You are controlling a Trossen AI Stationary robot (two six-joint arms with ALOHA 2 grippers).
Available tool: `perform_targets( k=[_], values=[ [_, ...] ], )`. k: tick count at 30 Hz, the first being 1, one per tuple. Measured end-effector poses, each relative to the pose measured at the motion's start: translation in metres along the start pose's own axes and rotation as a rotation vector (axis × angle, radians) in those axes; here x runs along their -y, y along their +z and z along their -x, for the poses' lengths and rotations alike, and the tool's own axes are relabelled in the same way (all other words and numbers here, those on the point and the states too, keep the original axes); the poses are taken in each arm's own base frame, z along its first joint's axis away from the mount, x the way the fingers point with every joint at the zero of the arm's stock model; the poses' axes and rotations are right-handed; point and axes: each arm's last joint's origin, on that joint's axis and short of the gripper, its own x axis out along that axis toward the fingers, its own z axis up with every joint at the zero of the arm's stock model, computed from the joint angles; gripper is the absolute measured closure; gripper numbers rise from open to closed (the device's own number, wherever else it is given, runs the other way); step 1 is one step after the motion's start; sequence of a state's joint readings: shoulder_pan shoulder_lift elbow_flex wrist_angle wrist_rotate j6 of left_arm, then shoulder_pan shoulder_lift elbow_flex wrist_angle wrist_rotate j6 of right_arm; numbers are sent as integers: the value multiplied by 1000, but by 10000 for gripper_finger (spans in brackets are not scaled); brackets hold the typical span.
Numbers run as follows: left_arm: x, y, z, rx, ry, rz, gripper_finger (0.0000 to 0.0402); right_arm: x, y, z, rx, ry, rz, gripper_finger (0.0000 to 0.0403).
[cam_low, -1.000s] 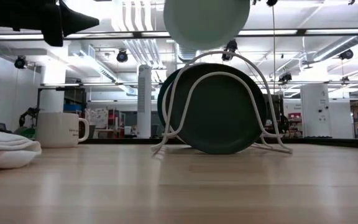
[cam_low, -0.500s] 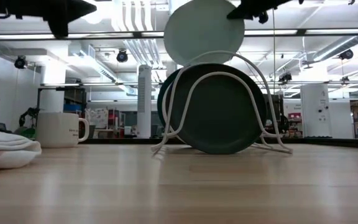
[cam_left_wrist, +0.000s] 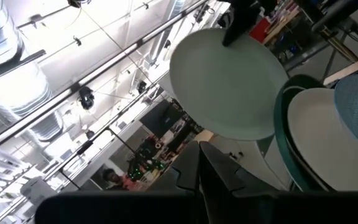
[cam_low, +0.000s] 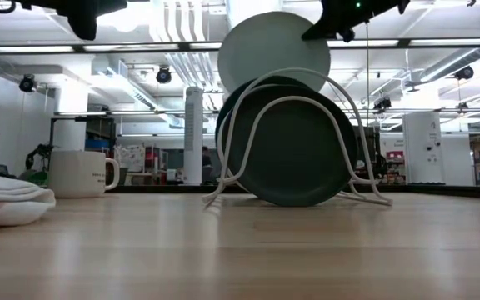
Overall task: Sort dishes
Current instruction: Put the white plate into the dish rack
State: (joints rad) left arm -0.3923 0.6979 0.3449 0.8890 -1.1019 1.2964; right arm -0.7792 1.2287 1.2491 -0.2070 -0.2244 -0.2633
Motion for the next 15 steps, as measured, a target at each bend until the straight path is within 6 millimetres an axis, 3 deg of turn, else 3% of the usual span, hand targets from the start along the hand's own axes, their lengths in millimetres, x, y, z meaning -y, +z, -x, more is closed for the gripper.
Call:
perform_targets(
  k=[15],
  values=[
    [1, -1, 0, -1, -2, 0, 401, 0, -31, -43, -124, 68, 103, 403]
  ],
)
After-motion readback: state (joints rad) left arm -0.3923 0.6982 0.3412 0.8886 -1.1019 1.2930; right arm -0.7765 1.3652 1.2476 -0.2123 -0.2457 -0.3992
